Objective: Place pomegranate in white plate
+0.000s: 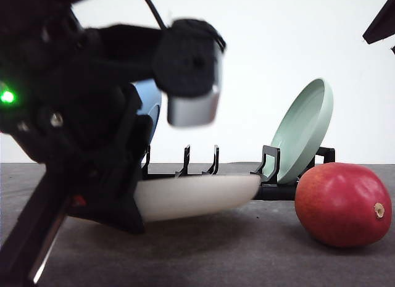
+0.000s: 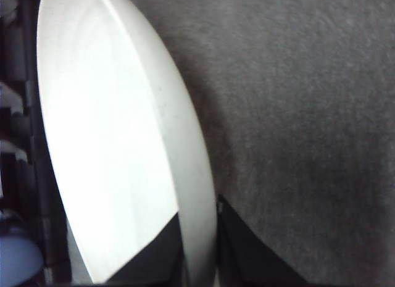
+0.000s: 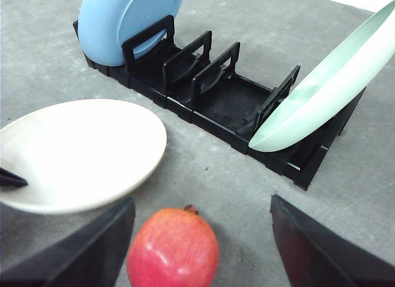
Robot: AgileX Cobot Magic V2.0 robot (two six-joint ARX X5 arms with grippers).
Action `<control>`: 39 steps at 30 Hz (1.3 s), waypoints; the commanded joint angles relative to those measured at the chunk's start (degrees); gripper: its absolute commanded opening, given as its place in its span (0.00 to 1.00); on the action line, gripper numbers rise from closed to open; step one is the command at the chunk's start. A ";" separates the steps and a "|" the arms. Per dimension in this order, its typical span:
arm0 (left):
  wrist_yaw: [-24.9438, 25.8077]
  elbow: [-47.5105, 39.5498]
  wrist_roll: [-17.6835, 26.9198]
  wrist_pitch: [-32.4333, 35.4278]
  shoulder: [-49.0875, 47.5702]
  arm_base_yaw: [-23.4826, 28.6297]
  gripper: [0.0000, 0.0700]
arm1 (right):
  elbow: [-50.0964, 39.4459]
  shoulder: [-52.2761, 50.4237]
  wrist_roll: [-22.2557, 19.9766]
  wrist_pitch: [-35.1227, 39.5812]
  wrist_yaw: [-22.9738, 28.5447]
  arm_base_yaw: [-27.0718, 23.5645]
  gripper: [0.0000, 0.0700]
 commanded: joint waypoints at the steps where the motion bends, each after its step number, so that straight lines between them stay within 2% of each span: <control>1: 0.15 0.89 1.77 0.58 1.21 -0.94 0.01 | 1.01 0.20 0.63 0.55 0.07 0.26 0.63; 12: 0.52 1.91 0.90 1.79 1.28 -4.70 0.06 | 1.01 0.20 0.61 0.57 0.09 0.24 0.63; 16: 0.52 2.13 0.78 1.90 1.28 -5.71 0.23 | 1.01 0.20 0.61 0.57 0.11 0.25 0.63; 19: 0.50 2.38 0.21 1.54 1.28 -6.03 0.28 | 1.01 0.20 0.61 0.57 0.10 0.25 0.63; 24: 0.50 4.60 -8.38 -2.55 0.96 -5.67 0.54 | 1.01 0.20 0.63 0.57 0.09 0.26 0.63; 27: 1.26 6.54 -15.59 -6.72 -0.02 -4.76 0.56 | 1.01 0.20 0.63 0.57 0.11 0.24 0.63; 30: 6.98 8.43 -22.21 -11.41 -2.05 -3.23 0.56 | 1.01 0.20 0.61 0.57 0.11 0.24 0.63; 34: 17.93 8.91 -30.14 -14.69 -7.01 0.73 0.56 | 1.01 0.22 0.61 0.57 0.11 0.24 0.63; 39: 29.01 8.91 -35.90 -19.10 -14.01 8.59 0.57 | 1.01 0.22 0.61 0.57 0.11 0.24 0.63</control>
